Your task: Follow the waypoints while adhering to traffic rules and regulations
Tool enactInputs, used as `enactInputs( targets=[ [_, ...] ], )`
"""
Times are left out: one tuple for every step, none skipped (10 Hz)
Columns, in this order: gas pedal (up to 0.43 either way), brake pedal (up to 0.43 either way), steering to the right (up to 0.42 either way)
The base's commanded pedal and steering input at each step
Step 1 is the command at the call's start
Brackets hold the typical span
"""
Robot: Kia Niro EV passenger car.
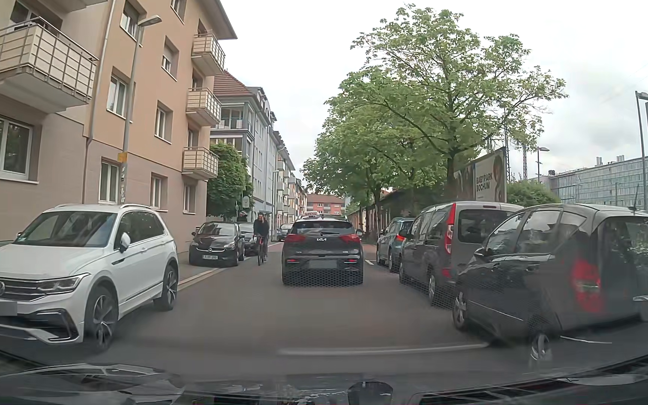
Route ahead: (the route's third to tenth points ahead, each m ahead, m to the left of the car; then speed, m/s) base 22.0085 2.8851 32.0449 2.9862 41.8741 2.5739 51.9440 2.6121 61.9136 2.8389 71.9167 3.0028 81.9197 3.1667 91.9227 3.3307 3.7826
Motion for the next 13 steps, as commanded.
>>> enactInputs(
  targets=[
    [0.059, 0.000, -0.005],
    [0.059, 0.000, -0.010],
    [0.059, 0.000, -0.014],
    [0.059, 0.000, -0.016],
    [0.059, 0.000, -0.016],
    [0.059, 0.000, -0.016],
    [0.047, 0.000, -0.017],
    [0.047, 0.000, -0.018],
    [0.047, 0.000, -0.018],
    [0.039, 0.000, -0.018],
    [0.028, 0.000, -0.018],
    [0.028, 0.000, -0.018],
    [0.028, 0.000, -0.018]
  ],
)
